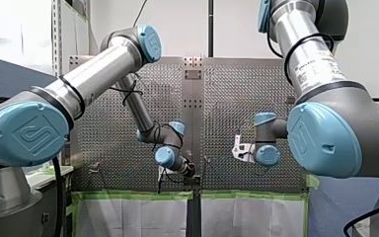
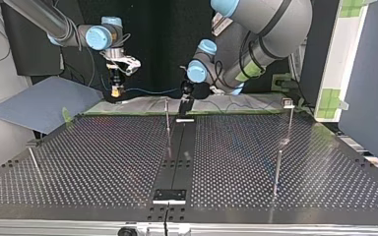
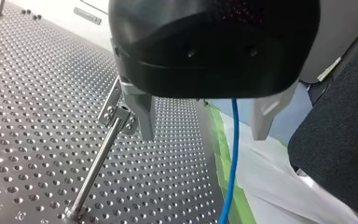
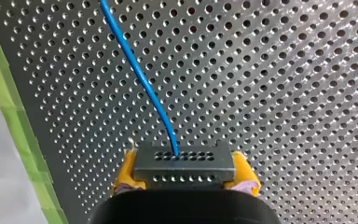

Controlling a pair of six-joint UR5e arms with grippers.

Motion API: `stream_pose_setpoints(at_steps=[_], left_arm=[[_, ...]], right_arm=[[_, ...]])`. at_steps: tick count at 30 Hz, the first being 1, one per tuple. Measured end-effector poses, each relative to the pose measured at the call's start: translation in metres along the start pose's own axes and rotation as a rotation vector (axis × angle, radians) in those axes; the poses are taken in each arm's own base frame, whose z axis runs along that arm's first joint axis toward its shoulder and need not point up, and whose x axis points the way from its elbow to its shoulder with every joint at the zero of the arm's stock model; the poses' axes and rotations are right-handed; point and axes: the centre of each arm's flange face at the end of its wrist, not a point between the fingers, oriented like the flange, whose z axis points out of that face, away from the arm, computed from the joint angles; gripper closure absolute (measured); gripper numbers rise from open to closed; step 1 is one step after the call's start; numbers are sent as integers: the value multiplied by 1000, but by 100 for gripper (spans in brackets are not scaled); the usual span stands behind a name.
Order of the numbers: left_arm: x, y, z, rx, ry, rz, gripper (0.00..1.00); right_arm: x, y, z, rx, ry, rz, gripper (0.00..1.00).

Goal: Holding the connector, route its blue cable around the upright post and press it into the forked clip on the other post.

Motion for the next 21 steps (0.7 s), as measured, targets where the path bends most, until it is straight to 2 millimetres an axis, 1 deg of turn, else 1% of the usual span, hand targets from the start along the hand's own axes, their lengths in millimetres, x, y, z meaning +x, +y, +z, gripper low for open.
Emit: stream_pose_setpoints(at_steps=[1,2,11,16,21], left_arm=[[0,0,0,-1,-1,-1,0],[0,1,0,-1,-1,-3,0],[3,0,-1,5,-23,-50,0],[4,-3,-1,15,-51,-86,0],[3,-5,0,6,-78,-111,0]], right_arm=[[0,0,0,-1,0,-2,84],[0,1,0,-1,-1,-5,82],[-5,-4,-1,25,-12,-34,82],[-19,-6,-3,43,-35,-46,82],[-25,-9,-5,58,-46,-49,82]])
